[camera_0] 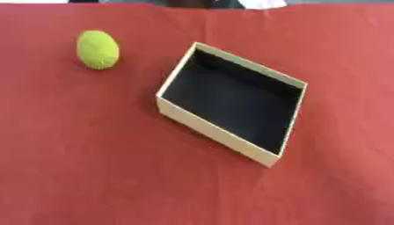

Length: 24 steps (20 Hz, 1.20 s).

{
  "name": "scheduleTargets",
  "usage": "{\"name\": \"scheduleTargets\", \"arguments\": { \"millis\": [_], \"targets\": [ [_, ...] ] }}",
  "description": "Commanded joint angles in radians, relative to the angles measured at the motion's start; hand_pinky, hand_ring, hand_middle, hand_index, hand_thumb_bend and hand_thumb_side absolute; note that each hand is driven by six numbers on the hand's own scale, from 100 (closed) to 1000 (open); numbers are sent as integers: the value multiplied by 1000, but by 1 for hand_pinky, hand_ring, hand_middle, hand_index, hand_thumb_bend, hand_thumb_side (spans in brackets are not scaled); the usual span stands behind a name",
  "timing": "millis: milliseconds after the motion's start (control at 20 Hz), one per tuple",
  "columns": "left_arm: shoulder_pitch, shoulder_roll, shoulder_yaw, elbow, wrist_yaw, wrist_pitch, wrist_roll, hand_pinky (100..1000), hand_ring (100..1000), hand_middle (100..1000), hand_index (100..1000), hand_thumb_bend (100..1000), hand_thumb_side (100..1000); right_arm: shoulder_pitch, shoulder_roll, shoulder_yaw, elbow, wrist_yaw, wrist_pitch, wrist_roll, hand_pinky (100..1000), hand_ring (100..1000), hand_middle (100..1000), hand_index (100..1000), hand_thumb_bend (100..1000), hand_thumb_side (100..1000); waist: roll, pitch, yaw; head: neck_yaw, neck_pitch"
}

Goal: Pick up objects on the table and place them in the box.

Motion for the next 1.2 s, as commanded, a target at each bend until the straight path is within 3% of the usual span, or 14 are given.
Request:
{"name": "scheduleTargets", "arguments": {
  "millis": [50,500,800,1000,1200],
  "targets": [
    [-2,20,10,-20,0,-3,-3,767,695,678,865,100,627,-9,-17,-7,-18,8,0,1,764,713,585,747,100,546,2,-25,1,1,-8],
    [-1,20,13,-20,-3,-2,-6,767,695,678,865,100,626,-7,-14,-6,-18,8,2,1,764,714,584,747,100,547,6,-22,-2,-4,-3],
    [45,55,19,-20,-107,-12,-25,766,697,684,869,100,611,-3,-26,-8,-18,11,1,0,764,713,584,747,100,546,16,-26,-5,-14,5],
    [134,119,9,-2,-164,-79,-19,764,700,687,868,100,589,-4,-32,-4,-18,11,1,3,764,713,584,747,100,545,26,-26,-4,-23,4],
    [244,230,-2,162,-225,-264,2,764,711,699,868,100,548,-4,-41,-6,-18,13,0,1,765,713,584,747,100,544,30,-24,-7,-29,4]
  ]
}}
